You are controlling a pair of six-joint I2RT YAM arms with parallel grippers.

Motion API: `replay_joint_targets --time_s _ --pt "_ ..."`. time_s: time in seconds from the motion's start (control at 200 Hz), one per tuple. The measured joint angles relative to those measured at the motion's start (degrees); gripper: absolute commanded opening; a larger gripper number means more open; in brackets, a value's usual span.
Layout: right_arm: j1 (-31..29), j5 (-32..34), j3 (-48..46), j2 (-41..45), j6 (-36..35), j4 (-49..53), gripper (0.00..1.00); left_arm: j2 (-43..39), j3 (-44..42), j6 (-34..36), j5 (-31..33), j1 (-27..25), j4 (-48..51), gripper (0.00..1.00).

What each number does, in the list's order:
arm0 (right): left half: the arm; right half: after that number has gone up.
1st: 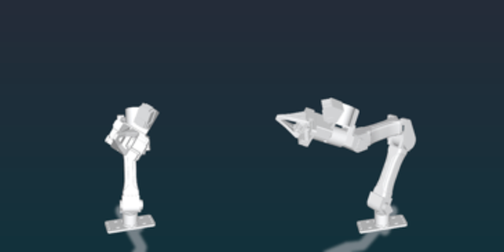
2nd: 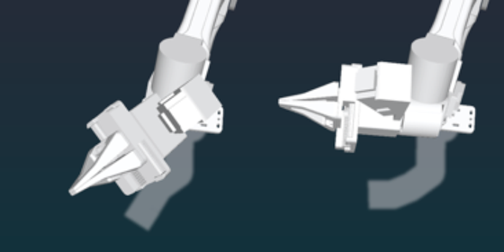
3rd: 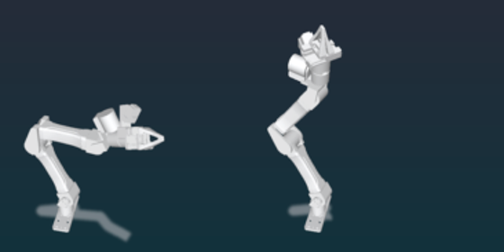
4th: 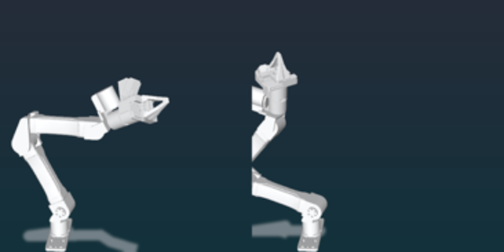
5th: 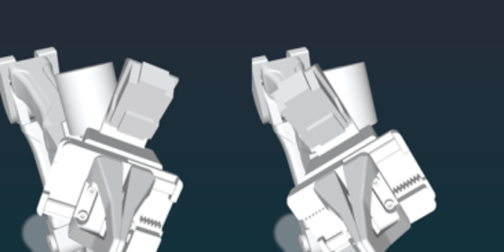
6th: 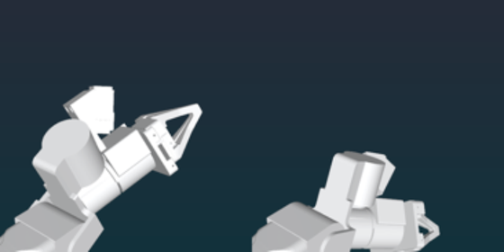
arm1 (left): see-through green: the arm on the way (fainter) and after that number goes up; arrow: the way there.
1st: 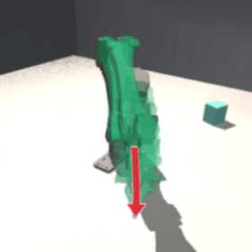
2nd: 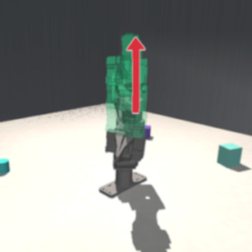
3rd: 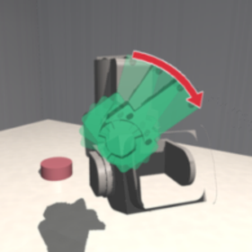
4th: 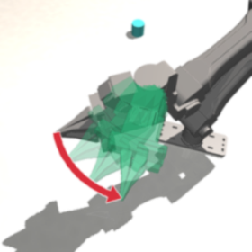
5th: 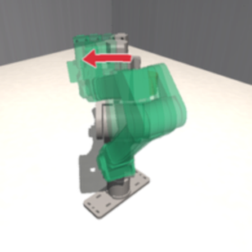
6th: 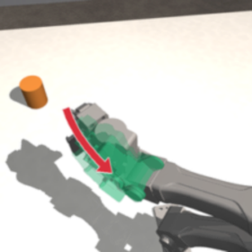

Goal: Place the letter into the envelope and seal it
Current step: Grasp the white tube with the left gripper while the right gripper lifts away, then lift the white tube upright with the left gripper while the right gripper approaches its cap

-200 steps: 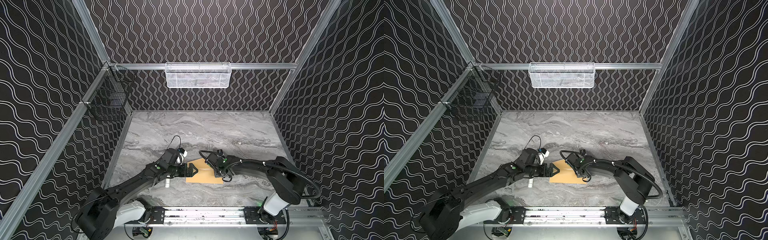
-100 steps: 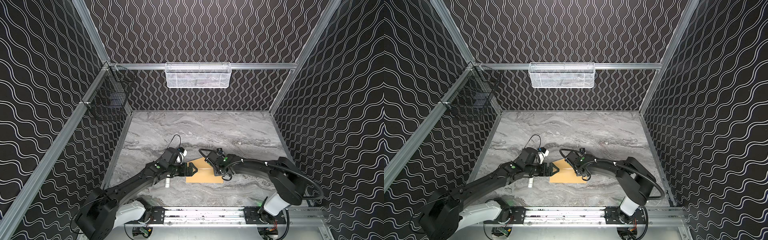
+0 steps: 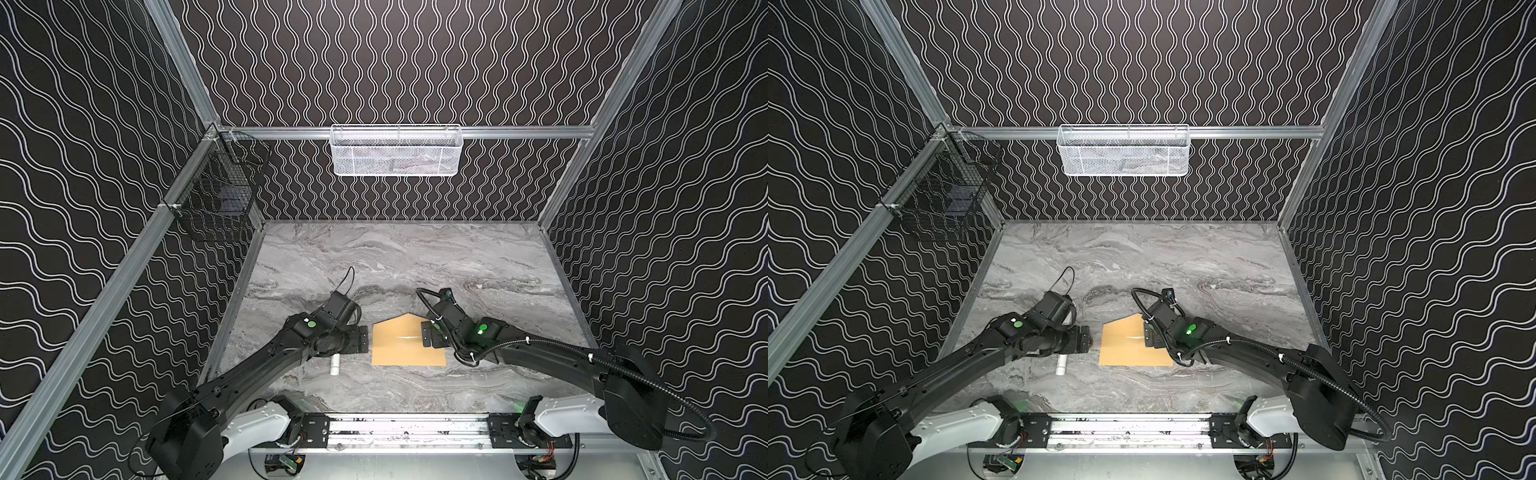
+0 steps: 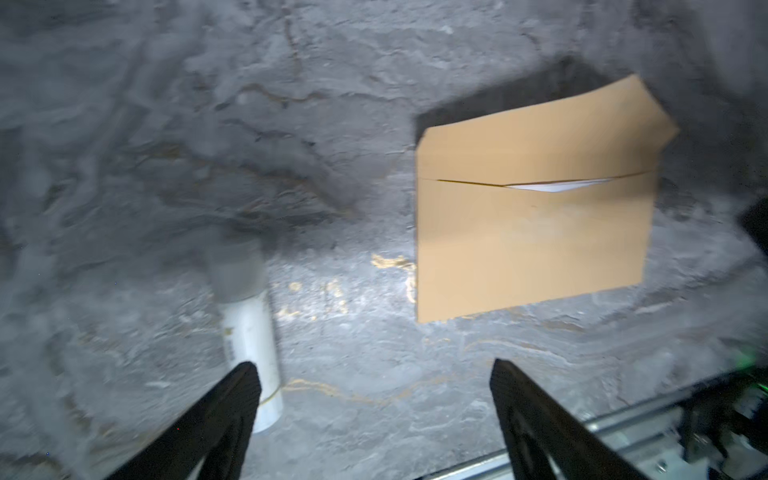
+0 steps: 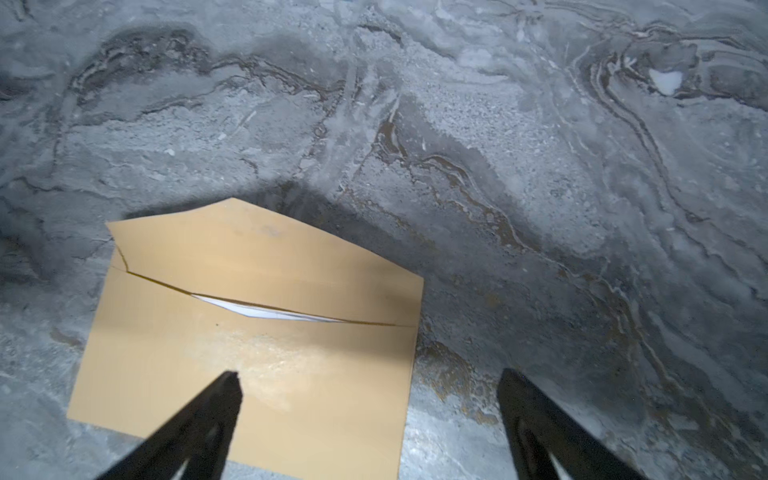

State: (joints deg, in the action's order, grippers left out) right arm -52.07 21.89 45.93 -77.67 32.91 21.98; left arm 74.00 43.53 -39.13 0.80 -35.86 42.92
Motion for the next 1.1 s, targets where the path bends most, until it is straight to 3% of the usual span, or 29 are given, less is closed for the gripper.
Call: replay_joint_targets --time_s 0.135,0.42,0.731,1.101 --pt "0.0 -0.8 1.1 -1.9 -1.3 -1.0 1.0 3.1 -0.5 -3.0 3.4 0.0 3.4 0.77" --pt "0.8 -1.7 1.5 -1.9 -3.6 -1.3 1.0 5.8 -5.6 -6.1 4.7 -0.8 2.3 0.6" --pt "1.1 -2.3 1.1 -2.1 -3.8 -1.3 0.99 12.3 -7.2 -7.0 3.7 -0.8 -2.2 0.32" --pt "1.9 -5.3 1.4 -1.7 -4.0 -1.3 1.0 10.1 -6.9 -5.0 3.5 -1.7 -2.3 0.13"
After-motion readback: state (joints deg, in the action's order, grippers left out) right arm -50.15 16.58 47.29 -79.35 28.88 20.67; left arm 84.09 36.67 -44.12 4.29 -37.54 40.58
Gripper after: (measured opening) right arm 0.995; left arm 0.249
